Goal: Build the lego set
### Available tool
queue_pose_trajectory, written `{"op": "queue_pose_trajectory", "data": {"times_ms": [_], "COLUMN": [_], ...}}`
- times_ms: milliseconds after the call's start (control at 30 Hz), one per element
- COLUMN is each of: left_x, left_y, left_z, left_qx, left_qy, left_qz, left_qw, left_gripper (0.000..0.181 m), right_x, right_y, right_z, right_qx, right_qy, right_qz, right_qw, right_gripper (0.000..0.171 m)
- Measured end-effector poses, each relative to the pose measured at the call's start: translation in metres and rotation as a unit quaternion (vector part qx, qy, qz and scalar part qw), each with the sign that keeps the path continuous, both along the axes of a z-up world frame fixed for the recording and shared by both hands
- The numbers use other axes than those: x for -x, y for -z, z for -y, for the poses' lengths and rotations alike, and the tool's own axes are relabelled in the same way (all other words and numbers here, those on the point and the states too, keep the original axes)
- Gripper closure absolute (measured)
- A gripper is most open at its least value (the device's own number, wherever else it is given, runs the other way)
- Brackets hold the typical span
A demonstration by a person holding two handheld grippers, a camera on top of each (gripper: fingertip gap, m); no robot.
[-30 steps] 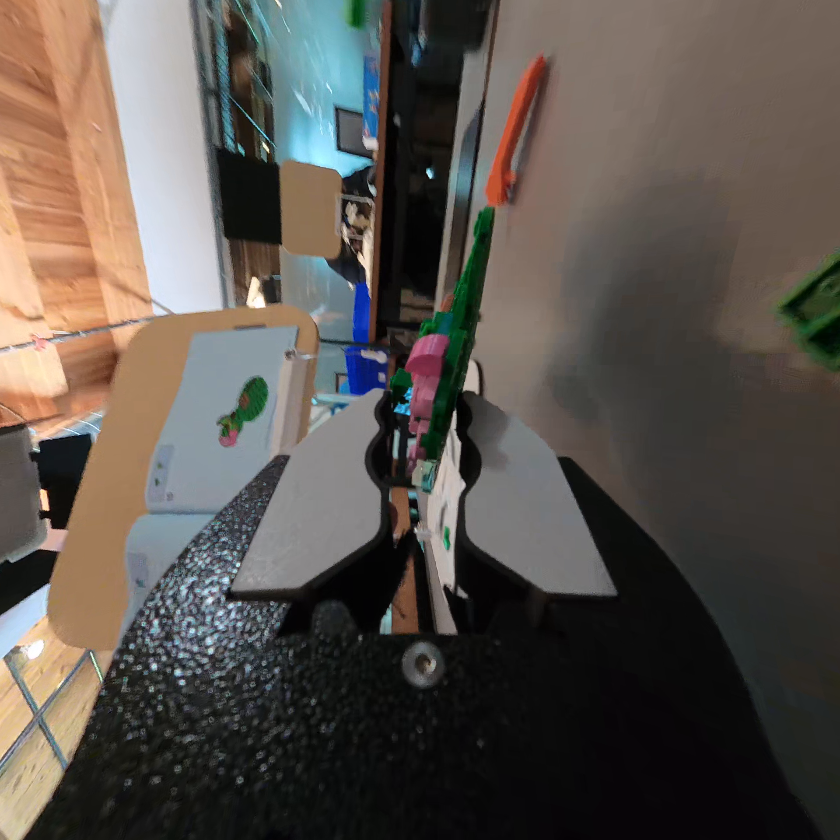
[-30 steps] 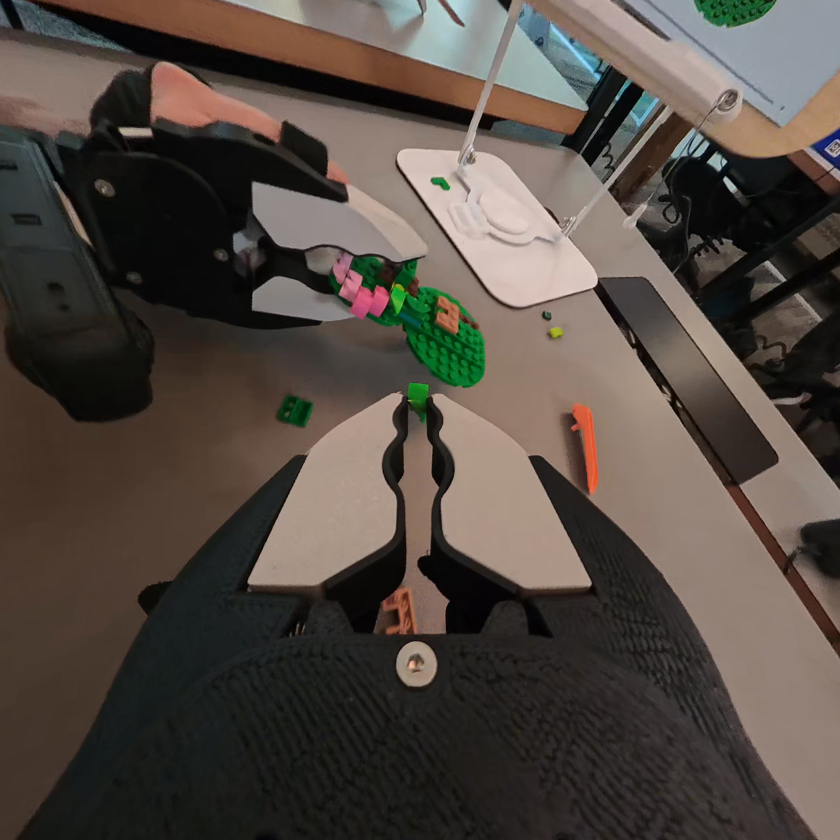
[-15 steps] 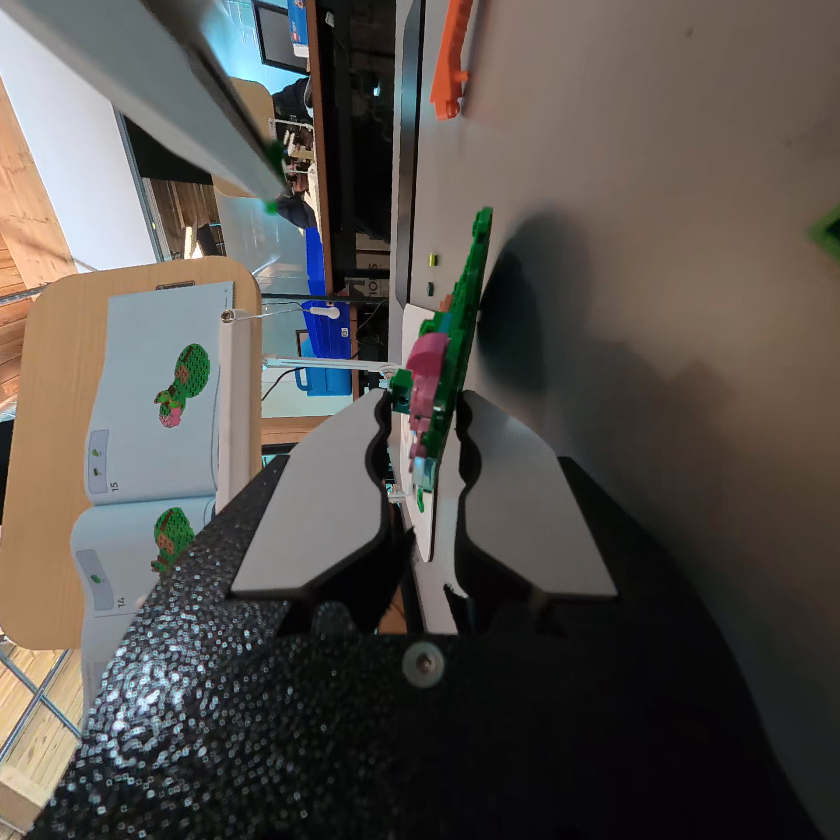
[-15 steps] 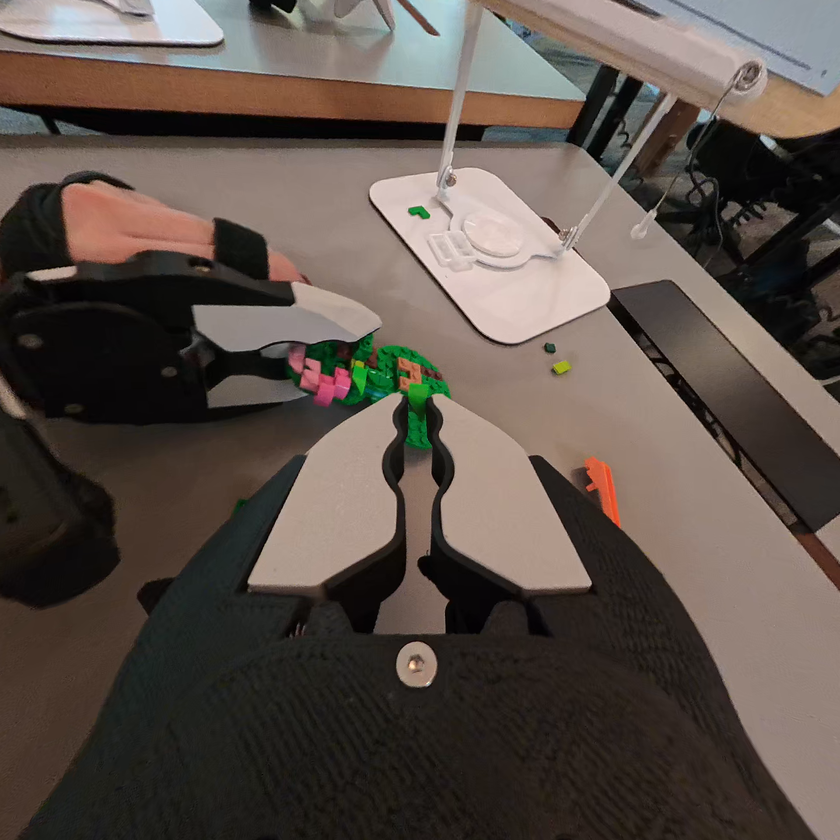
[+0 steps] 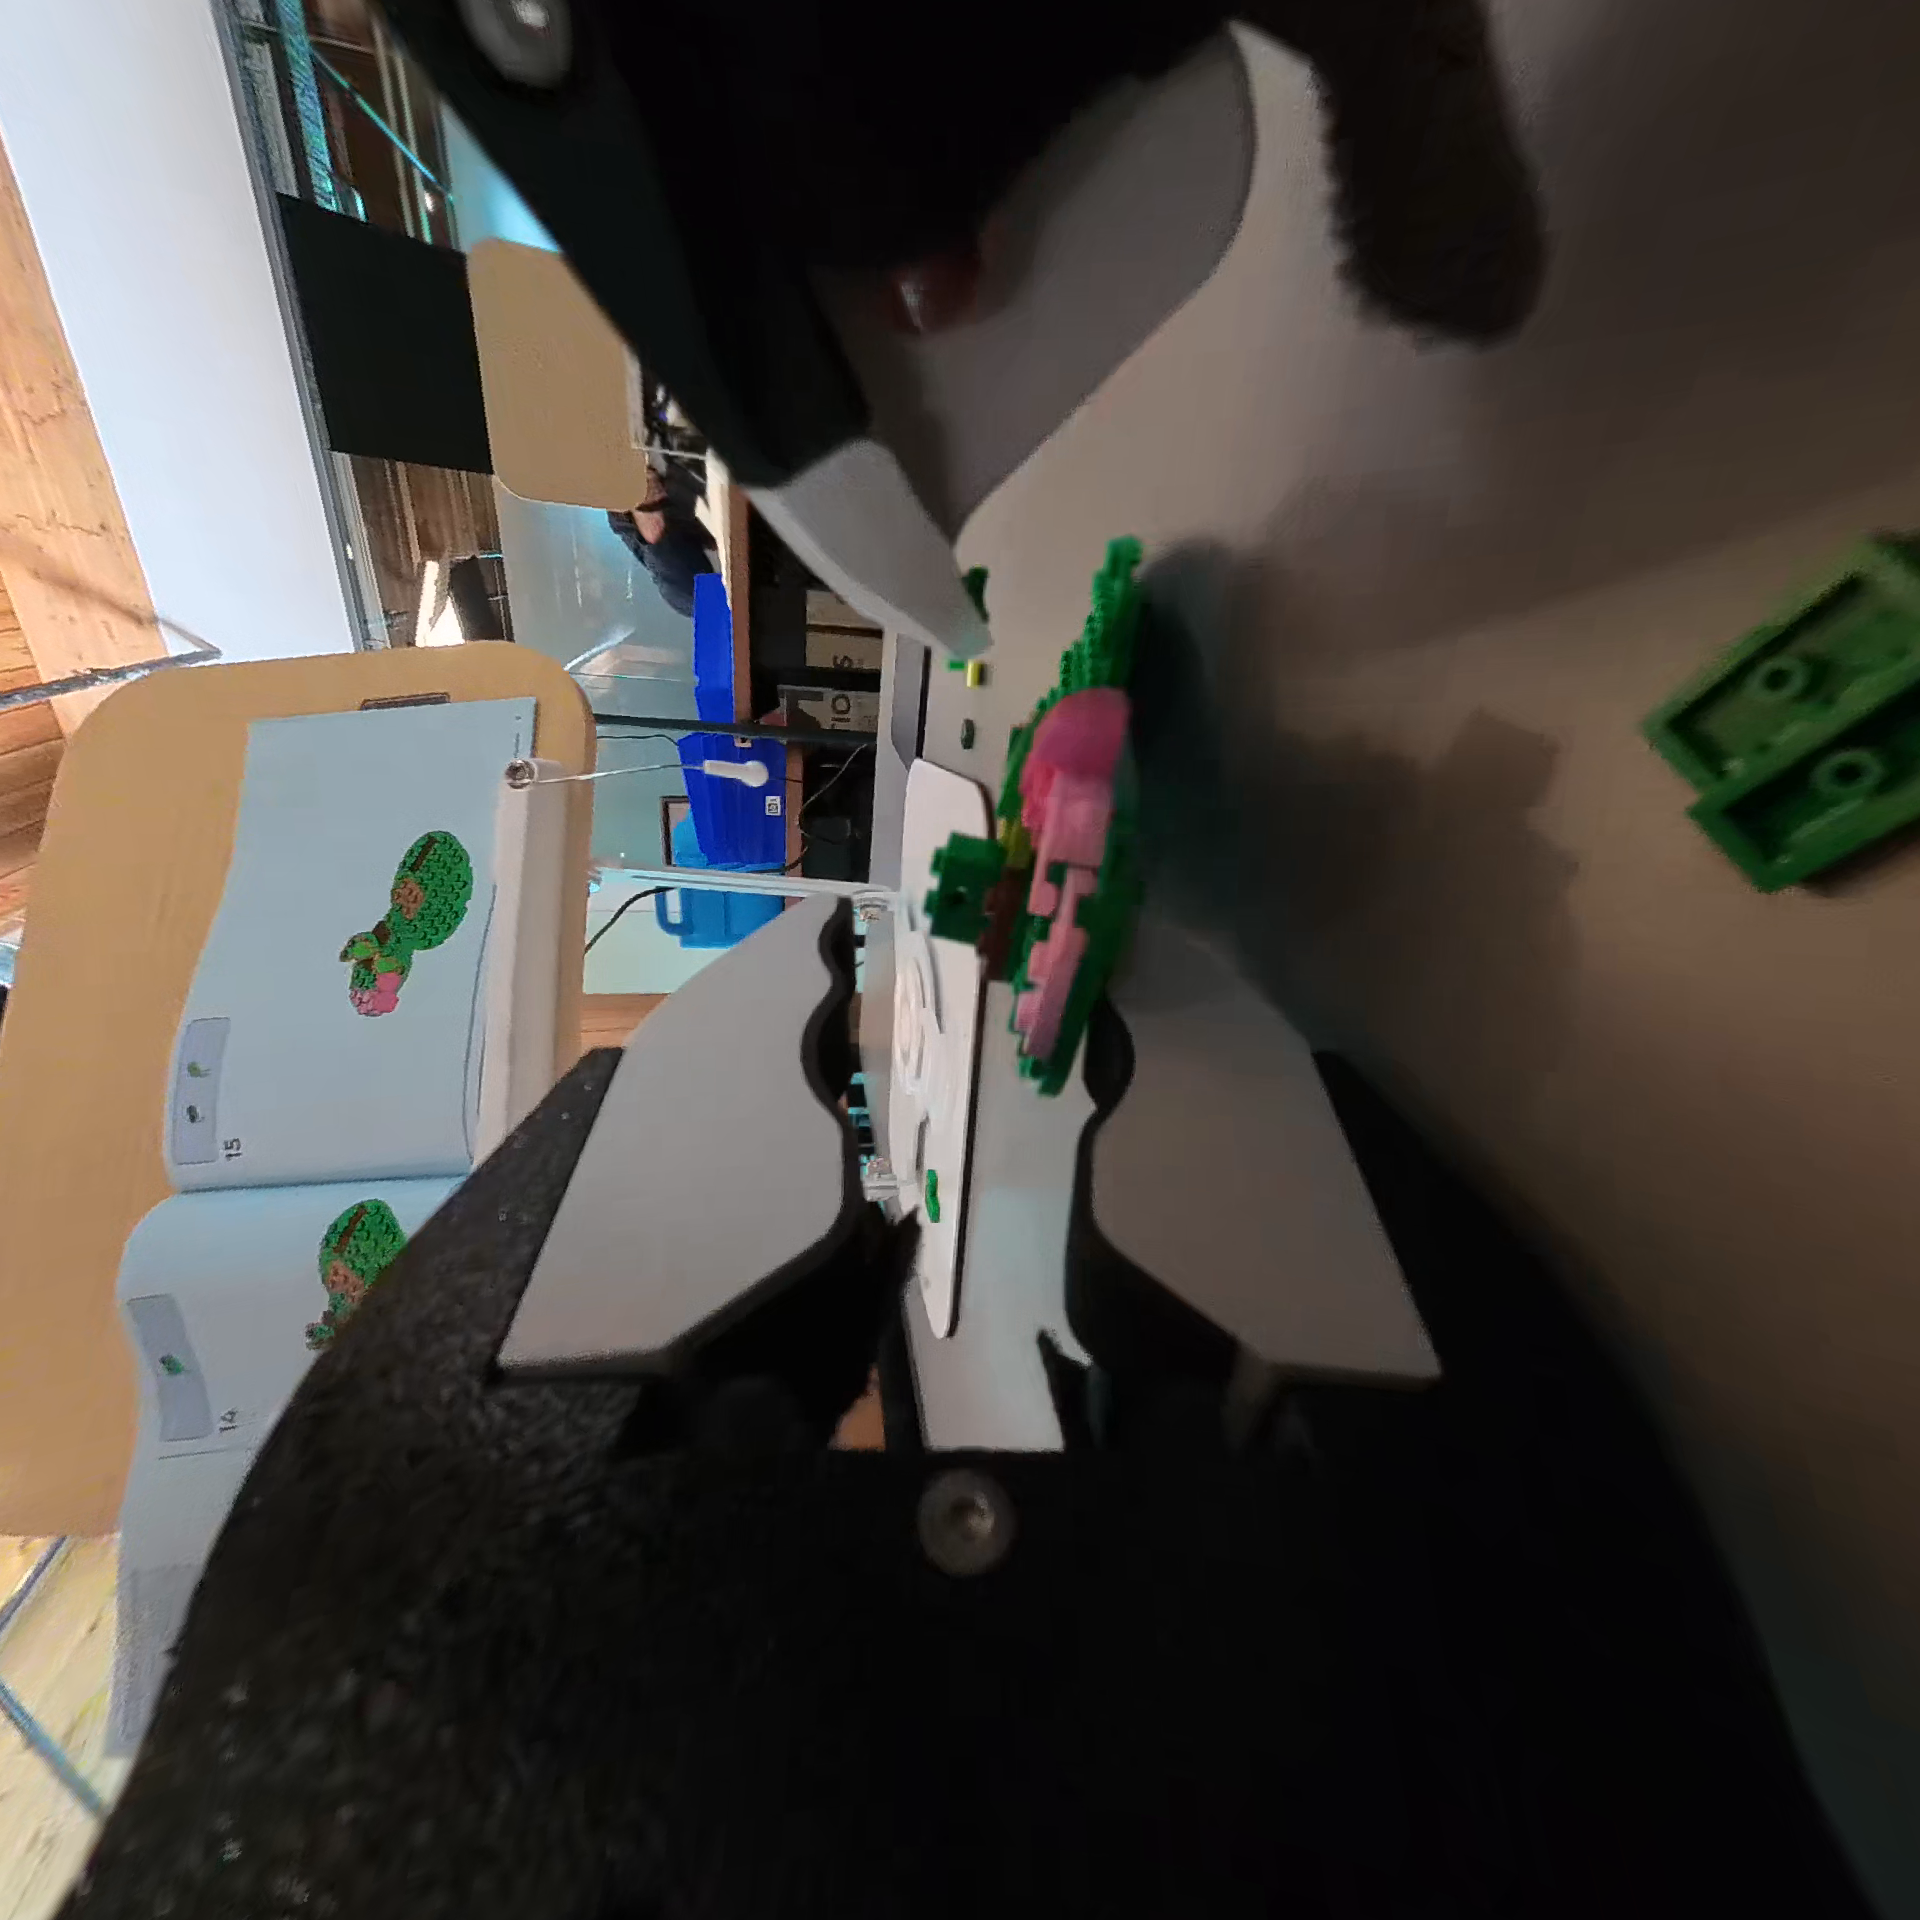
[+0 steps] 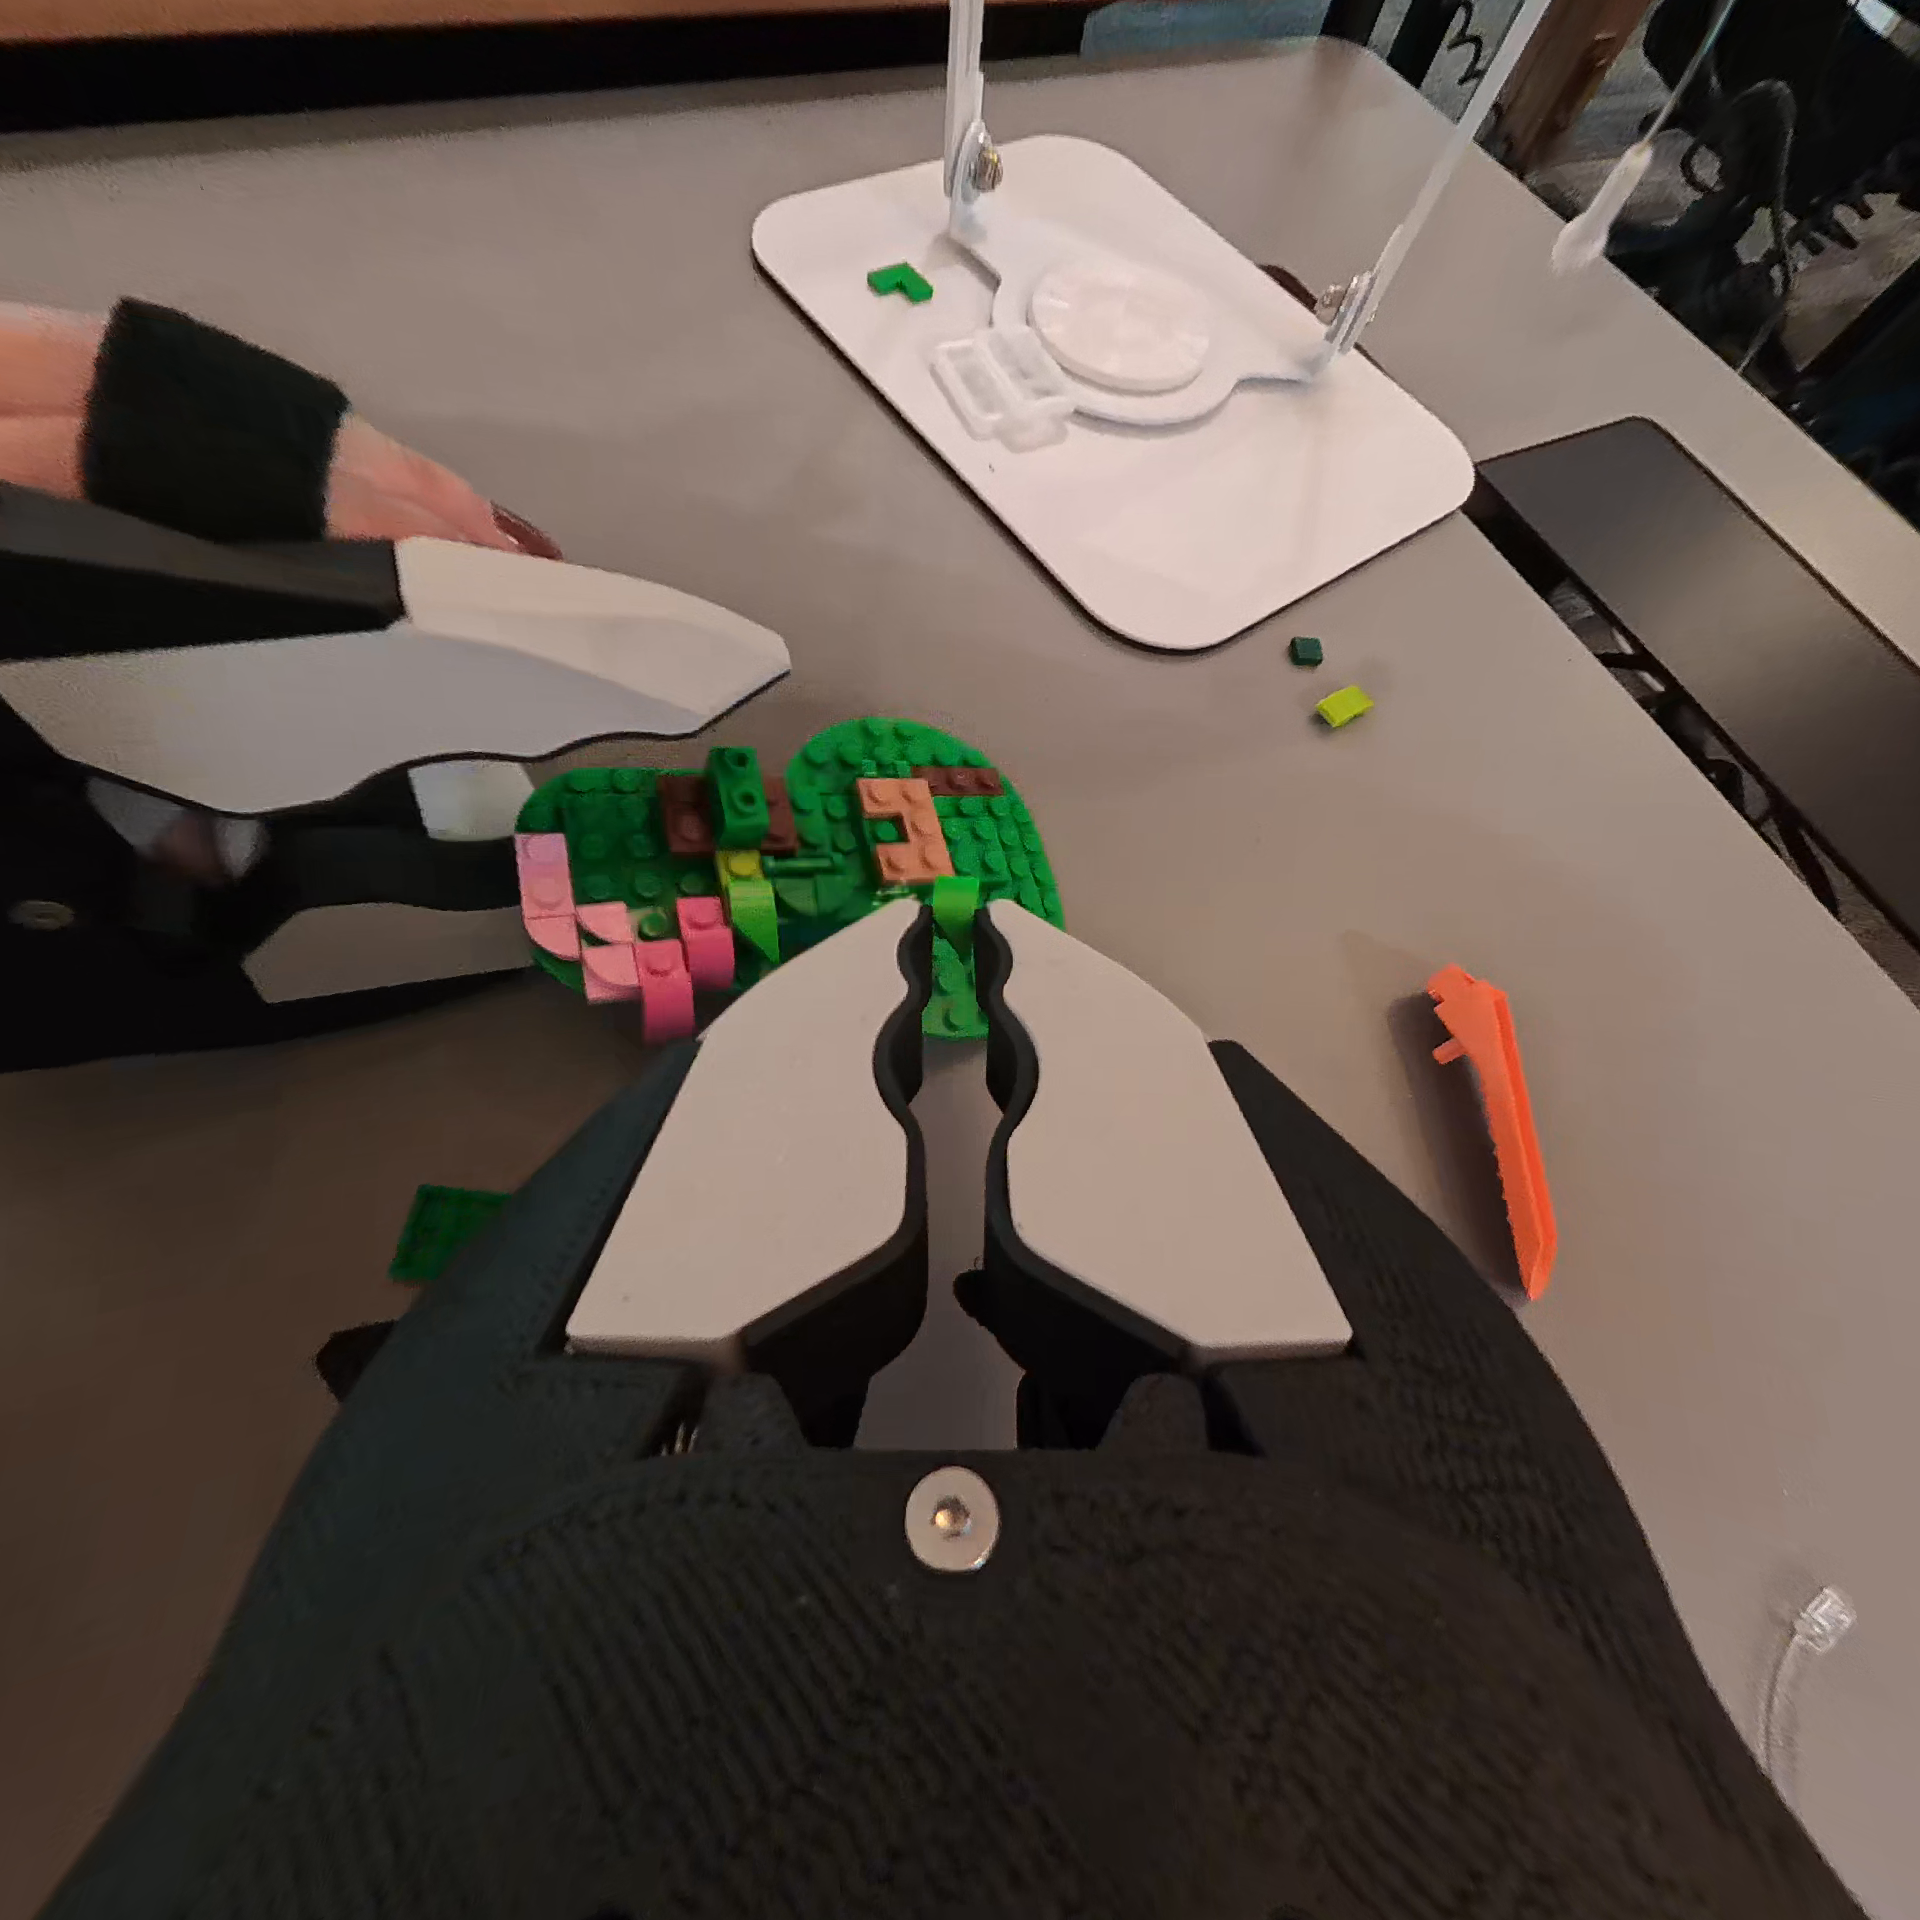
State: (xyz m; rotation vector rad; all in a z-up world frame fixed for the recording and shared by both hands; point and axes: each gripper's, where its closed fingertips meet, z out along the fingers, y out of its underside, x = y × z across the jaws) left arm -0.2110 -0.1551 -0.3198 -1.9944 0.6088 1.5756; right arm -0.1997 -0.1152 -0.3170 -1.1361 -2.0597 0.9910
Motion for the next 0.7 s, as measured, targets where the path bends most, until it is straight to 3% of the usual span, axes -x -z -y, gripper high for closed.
{"op": "queue_pose_trajectory", "data": {"times_ms": [400, 533, 700], "left_x": [0.000, -0.002, -0.005], "left_y": [-0.006, -0.010, -0.010], "left_z": [0.005, 0.006, 0.004], "left_qx": [-0.053, -0.064, -0.051], "left_qy": [0.020, 0.029, 0.040], "left_qz": [0.069, 0.073, 0.044], "left_qw": [0.996, 0.995, 0.997], "left_gripper": [0.139, 0.159, 0.161], "right_x": [0.000, -0.001, -0.001], "right_y": [0.004, 0.006, 0.006], "right_z": [0.002, 0.003, 0.003], "right_qx": [-0.008, -0.014, -0.014], "right_qy": [-0.012, -0.015, -0.016], "right_qz": [0.000, 0.002, 0.002], "right_qw": [1.000, 1.000, 1.000], "right_gripper": [0.165, 0.165, 0.165]}}
